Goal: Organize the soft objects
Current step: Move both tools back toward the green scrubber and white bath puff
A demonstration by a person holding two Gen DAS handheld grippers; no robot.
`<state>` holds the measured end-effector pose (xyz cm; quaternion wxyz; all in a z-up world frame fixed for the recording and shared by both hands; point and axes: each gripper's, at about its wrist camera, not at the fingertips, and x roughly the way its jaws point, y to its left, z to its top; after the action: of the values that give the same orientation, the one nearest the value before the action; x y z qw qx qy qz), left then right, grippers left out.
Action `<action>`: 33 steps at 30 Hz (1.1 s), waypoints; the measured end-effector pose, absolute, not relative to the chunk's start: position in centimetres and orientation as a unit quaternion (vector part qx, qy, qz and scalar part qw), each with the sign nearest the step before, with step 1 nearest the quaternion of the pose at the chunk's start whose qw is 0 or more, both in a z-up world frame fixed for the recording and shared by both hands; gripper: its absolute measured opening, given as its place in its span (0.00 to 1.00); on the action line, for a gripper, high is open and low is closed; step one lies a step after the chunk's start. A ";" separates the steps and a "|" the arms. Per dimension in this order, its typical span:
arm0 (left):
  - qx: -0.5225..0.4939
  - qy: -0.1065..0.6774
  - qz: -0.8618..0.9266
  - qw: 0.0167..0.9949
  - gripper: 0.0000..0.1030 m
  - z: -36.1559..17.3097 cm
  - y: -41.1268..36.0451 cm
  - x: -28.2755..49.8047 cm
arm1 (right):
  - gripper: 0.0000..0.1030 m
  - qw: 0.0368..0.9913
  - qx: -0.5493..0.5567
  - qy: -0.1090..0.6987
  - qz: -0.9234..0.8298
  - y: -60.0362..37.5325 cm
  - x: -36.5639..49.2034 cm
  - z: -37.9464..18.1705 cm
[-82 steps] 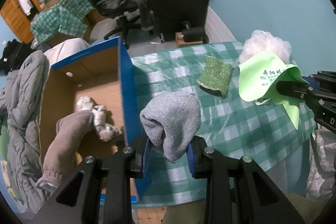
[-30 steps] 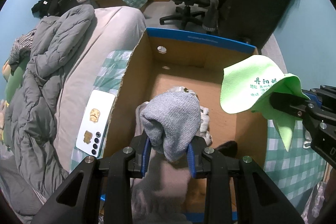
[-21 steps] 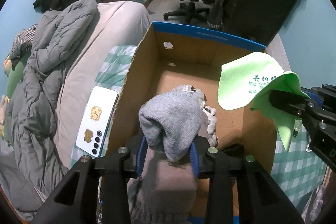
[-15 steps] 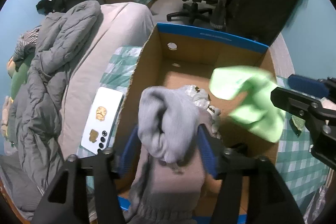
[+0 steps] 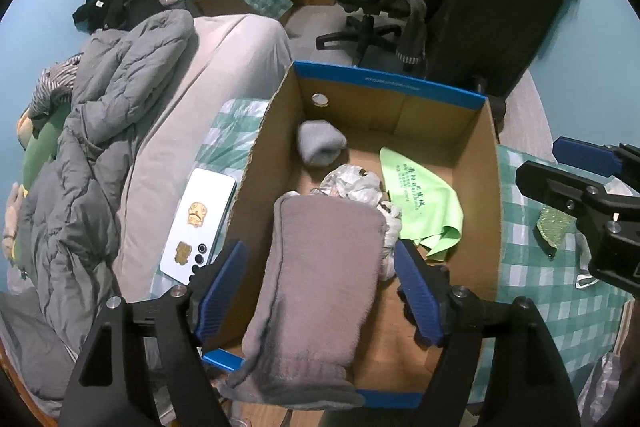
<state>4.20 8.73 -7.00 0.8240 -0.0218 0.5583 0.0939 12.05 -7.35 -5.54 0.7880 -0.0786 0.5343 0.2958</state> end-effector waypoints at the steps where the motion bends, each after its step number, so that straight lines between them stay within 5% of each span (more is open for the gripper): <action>1: -0.021 0.558 0.093 0.824 0.75 -6.9 8.6 4.1 | 0.62 0.788 -0.078 0.534 0.294 -7.5 12.1 -5.5; 33: 0.049 0.551 0.018 0.833 0.78 -4.7 -2.8 3.8 | 0.63 0.811 -0.038 0.562 0.160 -24.1 9.7 -4.6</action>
<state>3.76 -2.81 -4.67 0.8329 0.0488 0.5509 0.0180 9.67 -24.12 -4.59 0.8108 -0.0378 0.5617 0.1603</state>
